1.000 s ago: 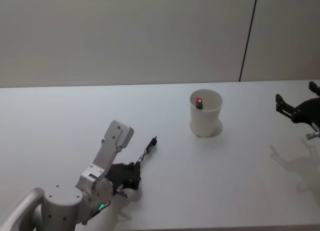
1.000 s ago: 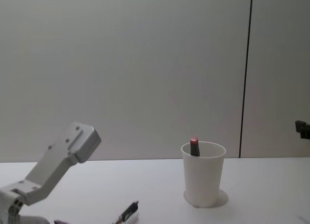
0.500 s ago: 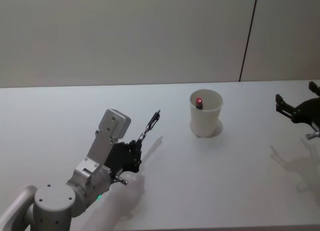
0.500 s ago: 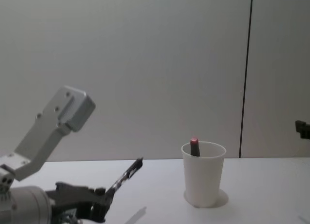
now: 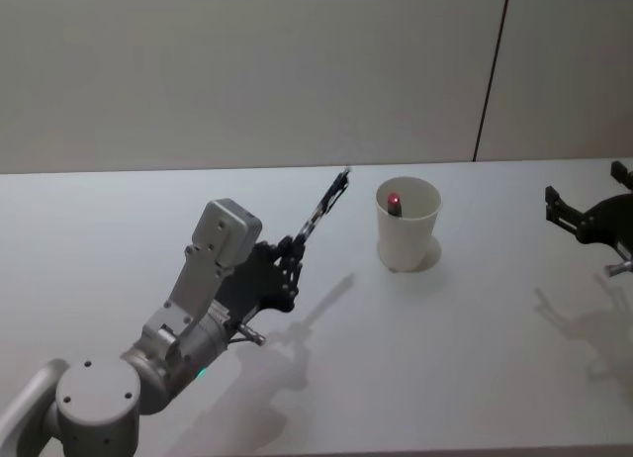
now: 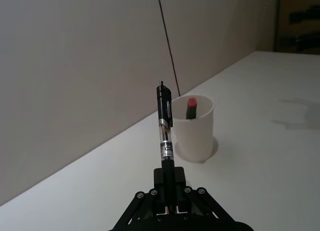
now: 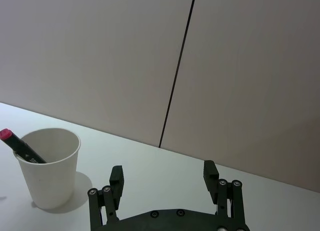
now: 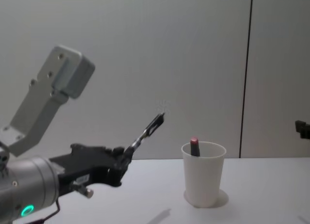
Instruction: Place the pen into the pen holder.
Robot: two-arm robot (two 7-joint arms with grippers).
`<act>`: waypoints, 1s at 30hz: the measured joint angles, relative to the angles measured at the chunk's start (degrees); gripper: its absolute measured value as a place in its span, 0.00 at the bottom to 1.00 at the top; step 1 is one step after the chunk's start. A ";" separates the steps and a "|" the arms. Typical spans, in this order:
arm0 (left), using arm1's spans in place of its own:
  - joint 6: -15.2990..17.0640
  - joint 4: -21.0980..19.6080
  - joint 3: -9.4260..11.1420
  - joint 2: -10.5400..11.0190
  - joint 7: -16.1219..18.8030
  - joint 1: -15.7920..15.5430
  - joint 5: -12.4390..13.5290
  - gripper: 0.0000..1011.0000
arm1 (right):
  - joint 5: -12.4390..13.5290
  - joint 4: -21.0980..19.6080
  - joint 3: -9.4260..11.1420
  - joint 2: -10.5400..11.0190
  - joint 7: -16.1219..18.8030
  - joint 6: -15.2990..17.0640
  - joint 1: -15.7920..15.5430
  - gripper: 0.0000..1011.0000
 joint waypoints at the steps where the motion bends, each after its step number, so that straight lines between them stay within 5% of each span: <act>1: -0.57 0.00 -0.01 -0.03 -0.42 -0.08 0.00 0.13 | 0.00 0.00 0.00 0.00 0.00 0.00 0.00 0.99; 12: -7.82 1.23 -0.06 -0.92 -7.49 -2.02 -0.31 0.13 | 0.00 0.00 0.00 0.00 0.00 0.00 0.00 0.99; 30: -13.73 5.71 0.60 -3.13 -18.19 -5.65 -1.40 0.13 | 0.00 0.00 0.00 0.00 0.00 0.00 0.00 0.99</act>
